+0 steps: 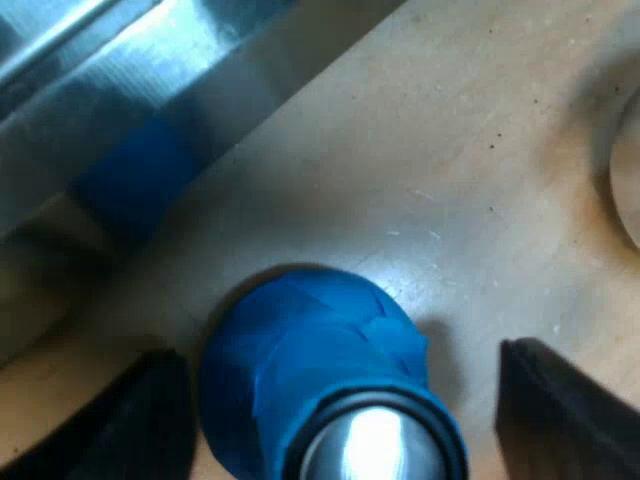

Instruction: Grind coffee beans and then tamp

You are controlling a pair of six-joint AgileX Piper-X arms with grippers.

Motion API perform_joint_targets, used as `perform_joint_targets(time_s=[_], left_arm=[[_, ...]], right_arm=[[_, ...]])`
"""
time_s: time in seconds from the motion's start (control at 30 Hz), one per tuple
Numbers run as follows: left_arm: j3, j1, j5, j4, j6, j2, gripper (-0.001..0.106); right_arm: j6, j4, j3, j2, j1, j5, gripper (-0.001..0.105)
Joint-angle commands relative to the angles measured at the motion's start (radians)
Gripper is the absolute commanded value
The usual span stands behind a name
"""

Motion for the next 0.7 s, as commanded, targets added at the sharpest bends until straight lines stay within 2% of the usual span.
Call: perform_joint_targets(time_s=[0.03,0.1,0.17,0.23,0.3,0.53,0.7], left_arm=[[-0.008,-0.003,0.004,-0.011,0.004,-0.003,0.051],[-0.008,-0.003,0.004,-0.011,0.004,-0.003,0.039],[-0.008,-0.003,0.004,-0.011,0.004,-0.003,0.031],[-0.008,-0.003,0.004,-0.011,0.004,-0.003,0.011],[-0.008,-0.003,0.004,-0.002,0.006,-0.006,0.000],[-0.008,-0.003,-0.010,0.034,0.008,-0.058,0.000],[-0.008,-0.003,-0.011,0.078,0.008,-0.181,0.000]], right_arm=[[0.054,-0.014,-0.003,-0.003,0.001,-0.011,0.054],[0.121,-0.014,-0.003,-0.003,0.001,-0.011,0.054],[0.149,-0.014,-0.003,-0.003,0.001,-0.011,0.054],[0.159,-0.014,-0.003,-0.003,0.001,-0.011,0.054],[0.159,-0.014,-0.003,-0.003,0.001,-0.011,0.054],[0.159,-0.014,-0.003,-0.003,0.001,-0.011,0.054],[0.159,-0.014,-0.003,-0.003,0.001,-0.011,0.054]])
